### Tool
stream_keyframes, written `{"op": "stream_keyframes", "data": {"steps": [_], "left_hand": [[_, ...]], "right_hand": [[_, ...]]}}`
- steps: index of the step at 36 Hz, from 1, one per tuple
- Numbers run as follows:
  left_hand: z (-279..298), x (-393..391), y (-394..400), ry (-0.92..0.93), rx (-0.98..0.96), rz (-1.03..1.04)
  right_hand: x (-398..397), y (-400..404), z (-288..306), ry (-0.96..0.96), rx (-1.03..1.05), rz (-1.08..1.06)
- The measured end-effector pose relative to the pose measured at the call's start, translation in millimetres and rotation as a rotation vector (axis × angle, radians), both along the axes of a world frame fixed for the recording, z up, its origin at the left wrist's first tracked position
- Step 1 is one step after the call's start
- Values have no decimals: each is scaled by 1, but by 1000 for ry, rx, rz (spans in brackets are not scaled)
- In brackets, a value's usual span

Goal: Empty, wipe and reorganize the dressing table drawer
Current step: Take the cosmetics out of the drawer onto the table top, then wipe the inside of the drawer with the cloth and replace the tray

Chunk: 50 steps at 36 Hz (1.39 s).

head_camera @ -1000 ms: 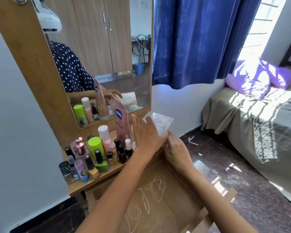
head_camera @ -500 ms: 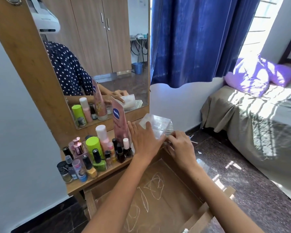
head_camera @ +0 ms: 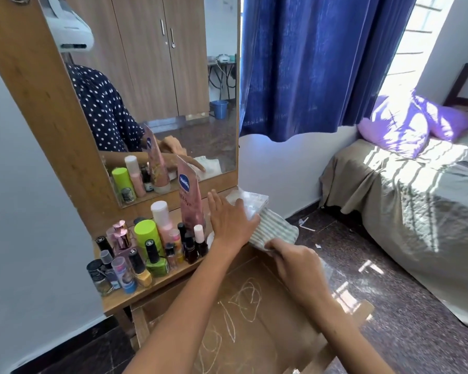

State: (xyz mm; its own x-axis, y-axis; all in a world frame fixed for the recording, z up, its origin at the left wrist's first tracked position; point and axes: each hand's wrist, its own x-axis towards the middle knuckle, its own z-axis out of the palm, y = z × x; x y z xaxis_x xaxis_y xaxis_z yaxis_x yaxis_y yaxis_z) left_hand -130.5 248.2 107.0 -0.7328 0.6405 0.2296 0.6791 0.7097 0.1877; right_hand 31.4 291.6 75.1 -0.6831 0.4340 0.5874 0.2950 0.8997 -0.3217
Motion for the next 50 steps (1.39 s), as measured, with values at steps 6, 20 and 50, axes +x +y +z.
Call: {"op": "stream_keyframes", "data": {"steps": [6,20,50], "left_hand": [[-16,3,-11,69,10,-117],[-21,-6,-9,-29,93,-238],[-12,-9,-11,-138,140,-368]], "right_hand": [[7,-8,-11,45,-47,64],[14,-10,-8,47,-47,17],[-4,-52,-16,-321,-99,130]]}}
